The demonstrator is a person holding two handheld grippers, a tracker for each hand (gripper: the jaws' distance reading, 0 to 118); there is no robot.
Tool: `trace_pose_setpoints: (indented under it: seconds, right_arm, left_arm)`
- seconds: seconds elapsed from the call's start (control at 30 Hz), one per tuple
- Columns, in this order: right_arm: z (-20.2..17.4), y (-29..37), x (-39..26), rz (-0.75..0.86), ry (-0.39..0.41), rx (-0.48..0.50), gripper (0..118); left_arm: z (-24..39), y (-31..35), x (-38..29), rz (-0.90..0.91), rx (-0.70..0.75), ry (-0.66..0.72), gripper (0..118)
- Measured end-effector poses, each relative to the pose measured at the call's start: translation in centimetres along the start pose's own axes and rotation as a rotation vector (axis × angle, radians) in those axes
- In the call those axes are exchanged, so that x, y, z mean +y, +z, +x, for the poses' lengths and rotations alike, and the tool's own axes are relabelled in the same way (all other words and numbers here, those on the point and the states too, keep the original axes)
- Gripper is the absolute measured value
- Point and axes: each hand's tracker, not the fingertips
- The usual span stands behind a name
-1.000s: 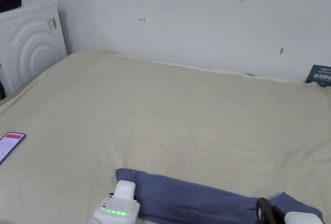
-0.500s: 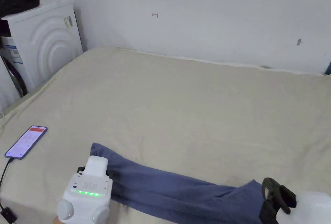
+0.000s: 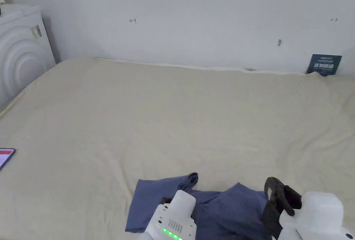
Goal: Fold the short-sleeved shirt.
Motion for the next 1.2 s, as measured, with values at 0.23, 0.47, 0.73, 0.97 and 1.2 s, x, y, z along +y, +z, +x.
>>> trace_pose_setpoints:
  seconds: [0.23, 0.47, 0.73, 0.97, 1.2]
  right_arm:
    - [0.2, -2.3, -1.5, -0.090, 0.128, -0.058, 0]
    - [-0.1, -3.3, -2.0, -0.057, 0.098, -0.025, 0]
    - [-0.2, -1.6, -2.1, -0.052, 0.098, 0.002, 0]
    - [1.2, -2.1, -2.6, -0.077, 0.080, -0.021, 0]
    - [2.2, -2.1, -2.4, -0.098, 0.089, -0.049, 0]
  left_arm:
    - [2.7, -4.2, -2.7, -0.077, 0.053, 0.111, 118]
    - [-1.7, 1.6, -3.0, 0.175, 0.165, 0.235, 117]
    - [-6.0, 0.6, -3.7, 0.075, 0.381, 0.325, 0]
    - [-2.9, -5.1, -4.4, 0.078, 0.274, 0.036, 0]
    - [5.6, -4.1, -6.8, 0.149, 0.071, -0.185, 0]
